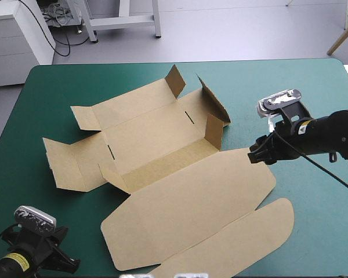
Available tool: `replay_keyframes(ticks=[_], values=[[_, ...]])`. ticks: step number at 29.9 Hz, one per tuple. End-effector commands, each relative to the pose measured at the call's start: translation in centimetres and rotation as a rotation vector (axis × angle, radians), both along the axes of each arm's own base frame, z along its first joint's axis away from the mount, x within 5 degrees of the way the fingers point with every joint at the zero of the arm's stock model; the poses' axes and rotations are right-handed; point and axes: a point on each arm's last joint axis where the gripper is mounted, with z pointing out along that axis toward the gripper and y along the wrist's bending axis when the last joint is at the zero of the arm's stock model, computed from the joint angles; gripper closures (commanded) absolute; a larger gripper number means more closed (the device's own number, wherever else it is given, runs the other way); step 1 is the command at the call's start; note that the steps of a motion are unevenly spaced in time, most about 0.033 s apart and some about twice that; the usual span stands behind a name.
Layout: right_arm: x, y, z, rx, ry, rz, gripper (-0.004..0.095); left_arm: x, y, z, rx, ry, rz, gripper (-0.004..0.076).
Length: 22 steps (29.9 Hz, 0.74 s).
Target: Fold the box
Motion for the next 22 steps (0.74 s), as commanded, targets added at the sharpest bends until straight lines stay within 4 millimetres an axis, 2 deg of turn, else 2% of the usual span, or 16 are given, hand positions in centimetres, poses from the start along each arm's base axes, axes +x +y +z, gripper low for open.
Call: replay_keyframes(ticks=[1, 8, 13, 22], values=[[-0.5, 0.3, 1.5, 0.079, -0.077, 0.002, 0.0342, 0.4, -0.2, 0.9, -0.032, -0.058, 0.006, 0.0734], [-0.3, 0.4, 1.8, 0.115, -0.102, -0.007, 0.0342, 0.4, -0.2, 0.9, -0.032, -0.058, 0.006, 0.0734], [0.8, 0.6, 1.7, 0.122, -0.120, -0.018, 0.0344, 0.4, -0.2, 0.9, -0.032, -0.058, 0.006, 0.0734], [6.2, 1.9, 1.3, 0.096, -0.130, 0.019, 0.0346, 0.4, -0.2, 0.9, -0.032, -0.058, 0.006, 0.0734]])
